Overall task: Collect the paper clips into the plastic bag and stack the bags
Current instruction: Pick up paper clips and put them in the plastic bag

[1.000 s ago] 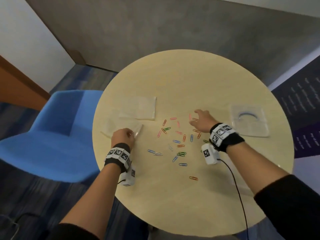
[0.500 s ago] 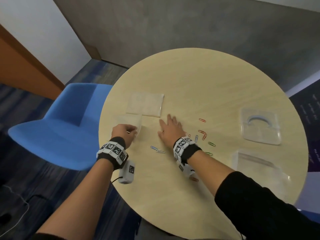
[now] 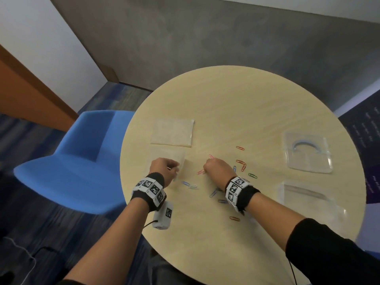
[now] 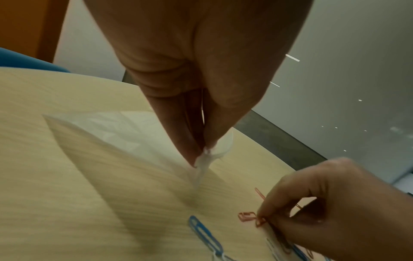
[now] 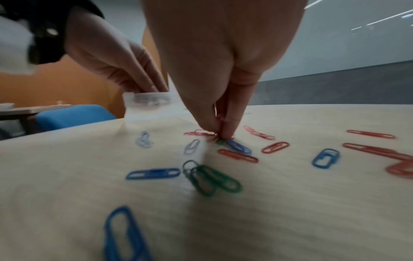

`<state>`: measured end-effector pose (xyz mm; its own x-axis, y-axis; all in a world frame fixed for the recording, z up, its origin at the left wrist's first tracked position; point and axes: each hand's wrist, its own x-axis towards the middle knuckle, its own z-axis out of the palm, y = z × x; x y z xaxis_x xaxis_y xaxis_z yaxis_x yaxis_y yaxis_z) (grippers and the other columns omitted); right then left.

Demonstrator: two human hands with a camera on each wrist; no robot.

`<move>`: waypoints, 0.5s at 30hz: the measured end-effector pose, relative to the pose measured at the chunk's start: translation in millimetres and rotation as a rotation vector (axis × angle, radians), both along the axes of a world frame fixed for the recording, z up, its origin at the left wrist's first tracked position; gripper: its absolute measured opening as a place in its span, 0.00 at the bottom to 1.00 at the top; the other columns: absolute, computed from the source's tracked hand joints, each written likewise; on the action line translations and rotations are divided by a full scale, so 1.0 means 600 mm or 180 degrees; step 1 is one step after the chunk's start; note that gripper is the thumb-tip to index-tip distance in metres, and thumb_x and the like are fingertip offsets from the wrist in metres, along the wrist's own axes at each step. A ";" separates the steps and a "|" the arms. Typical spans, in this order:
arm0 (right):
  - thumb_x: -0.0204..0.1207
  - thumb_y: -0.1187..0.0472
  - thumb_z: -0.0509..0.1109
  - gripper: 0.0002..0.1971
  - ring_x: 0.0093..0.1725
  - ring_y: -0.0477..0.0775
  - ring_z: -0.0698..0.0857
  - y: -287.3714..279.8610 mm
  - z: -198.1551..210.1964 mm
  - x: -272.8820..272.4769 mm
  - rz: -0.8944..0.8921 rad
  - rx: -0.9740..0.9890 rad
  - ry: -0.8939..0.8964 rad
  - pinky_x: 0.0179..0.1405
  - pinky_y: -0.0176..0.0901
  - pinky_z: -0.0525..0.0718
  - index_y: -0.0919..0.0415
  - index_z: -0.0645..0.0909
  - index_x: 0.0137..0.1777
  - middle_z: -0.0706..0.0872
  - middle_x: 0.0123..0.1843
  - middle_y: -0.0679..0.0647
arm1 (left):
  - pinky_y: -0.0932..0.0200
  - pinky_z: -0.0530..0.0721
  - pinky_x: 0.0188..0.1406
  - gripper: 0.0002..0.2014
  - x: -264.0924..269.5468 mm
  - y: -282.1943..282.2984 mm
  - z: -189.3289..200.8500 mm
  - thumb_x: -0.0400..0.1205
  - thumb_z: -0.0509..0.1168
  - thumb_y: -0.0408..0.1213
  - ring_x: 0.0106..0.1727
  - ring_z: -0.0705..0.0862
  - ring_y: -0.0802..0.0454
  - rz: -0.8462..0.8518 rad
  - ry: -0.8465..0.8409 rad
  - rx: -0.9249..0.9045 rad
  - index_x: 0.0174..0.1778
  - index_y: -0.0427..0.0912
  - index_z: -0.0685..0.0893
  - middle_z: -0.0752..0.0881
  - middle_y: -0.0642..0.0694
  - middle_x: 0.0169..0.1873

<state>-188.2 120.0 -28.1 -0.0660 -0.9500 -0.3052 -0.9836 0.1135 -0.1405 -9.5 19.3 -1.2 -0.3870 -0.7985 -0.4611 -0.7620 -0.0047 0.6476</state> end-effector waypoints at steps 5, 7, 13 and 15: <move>0.73 0.69 0.73 0.08 0.46 0.55 0.90 0.007 0.015 -0.040 -0.1698 -0.0585 -0.0974 0.51 0.40 0.88 0.62 0.93 0.46 0.93 0.45 0.58 | 0.52 0.89 0.54 0.10 -0.018 -0.004 0.012 0.78 0.69 0.34 0.41 0.92 0.45 -0.0270 0.0003 -0.0015 0.53 0.42 0.91 0.93 0.42 0.39; 0.68 0.69 0.78 0.06 0.42 0.50 0.91 0.012 0.029 -0.041 -0.2563 -0.1053 -0.1926 0.43 0.30 0.87 0.62 0.94 0.43 0.94 0.41 0.55 | 0.53 0.89 0.53 0.10 -0.027 -0.003 0.017 0.78 0.69 0.34 0.41 0.91 0.46 -0.0347 0.0032 -0.0018 0.53 0.42 0.91 0.92 0.43 0.39; 0.69 0.78 0.76 0.08 0.48 0.58 0.91 -0.016 0.075 0.019 -0.3555 -0.1344 -0.5201 0.57 0.48 0.89 0.72 0.88 0.48 0.92 0.48 0.64 | 0.58 0.89 0.49 0.10 -0.051 0.010 0.026 0.79 0.69 0.32 0.38 0.92 0.50 -0.0483 0.0336 -0.0003 0.54 0.40 0.90 0.92 0.44 0.37; 0.69 0.76 0.77 0.08 0.47 0.58 0.92 -0.022 0.065 0.029 -0.3546 -0.1265 -0.4937 0.55 0.50 0.90 0.71 0.89 0.48 0.93 0.47 0.63 | 0.61 0.89 0.46 0.10 -0.056 0.012 0.029 0.79 0.68 0.32 0.36 0.92 0.53 -0.0442 0.0472 -0.0045 0.54 0.40 0.90 0.92 0.45 0.37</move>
